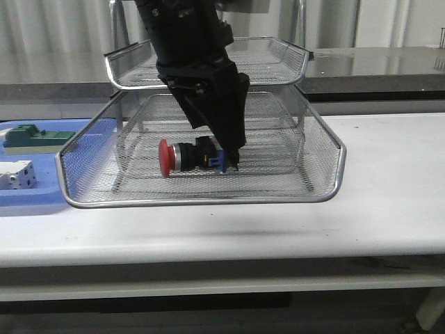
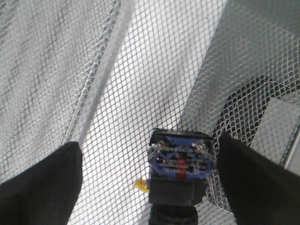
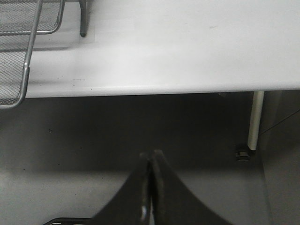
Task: Place button on rack with both arms
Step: 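Lower the red button into the pulled-out middle tier and release, then withdraw the left gripper upward away from the rack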
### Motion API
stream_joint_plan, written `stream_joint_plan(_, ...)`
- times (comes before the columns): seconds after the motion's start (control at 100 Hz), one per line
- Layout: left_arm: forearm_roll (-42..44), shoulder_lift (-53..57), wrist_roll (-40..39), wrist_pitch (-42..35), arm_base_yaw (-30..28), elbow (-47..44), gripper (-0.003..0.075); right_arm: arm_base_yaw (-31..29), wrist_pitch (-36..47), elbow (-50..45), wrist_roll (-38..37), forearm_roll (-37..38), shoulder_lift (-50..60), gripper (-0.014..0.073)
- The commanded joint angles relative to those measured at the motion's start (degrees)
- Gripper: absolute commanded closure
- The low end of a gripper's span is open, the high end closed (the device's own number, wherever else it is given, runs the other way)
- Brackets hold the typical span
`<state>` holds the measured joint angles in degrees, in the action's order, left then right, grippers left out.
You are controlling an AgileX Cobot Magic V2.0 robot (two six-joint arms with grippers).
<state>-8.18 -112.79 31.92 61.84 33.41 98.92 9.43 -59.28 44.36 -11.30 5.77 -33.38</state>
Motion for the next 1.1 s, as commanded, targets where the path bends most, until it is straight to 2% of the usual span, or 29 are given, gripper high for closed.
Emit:
stream_joint_plan(0.0,-1.0,3.2,0.1,-1.7,0.4,1.7,0.0144,-0.2,3.3,1.9,0.2,1.0,-0.2,0.0664)
stream_joint_plan(0.18,-1.5,3.4,0.1,2.6,0.4,5.4,0.0144,-0.2,3.3,1.9,0.2,1.0,-0.2,0.0664)
stream_joint_plan(0.33,-1.3,3.5,-0.7,11.3,0.2,10.2,0.0144,-0.2,3.3,1.9,0.2,1.0,-0.2,0.0664)
stream_joint_plan(0.58,-0.6,8.4,-3.6,11.1,-1.2,10.4,0.0146,-0.2,3.3,1.9,0.2,1.0,-0.2,0.0664)
stream_joint_plan(0.75,-0.6,12.3,-5.6,11.1,-4.5,10.2,0.0146,-0.2,3.3,1.9,0.2,1.0,-0.2,0.0664)
stream_joint_plan(0.88,-0.5,15.9,-6.6,11.1,-7.8,7.0,0.0159,-0.2,3.3,1.9,0.2,1.0,-0.2,0.0664)
stream_joint_plan(1.09,-3.5,24.0,-6.6,11.0,-14.7,-5.0,0.0206,-0.2,3.3,1.9,0.2,1.0,-0.2,0.0664)
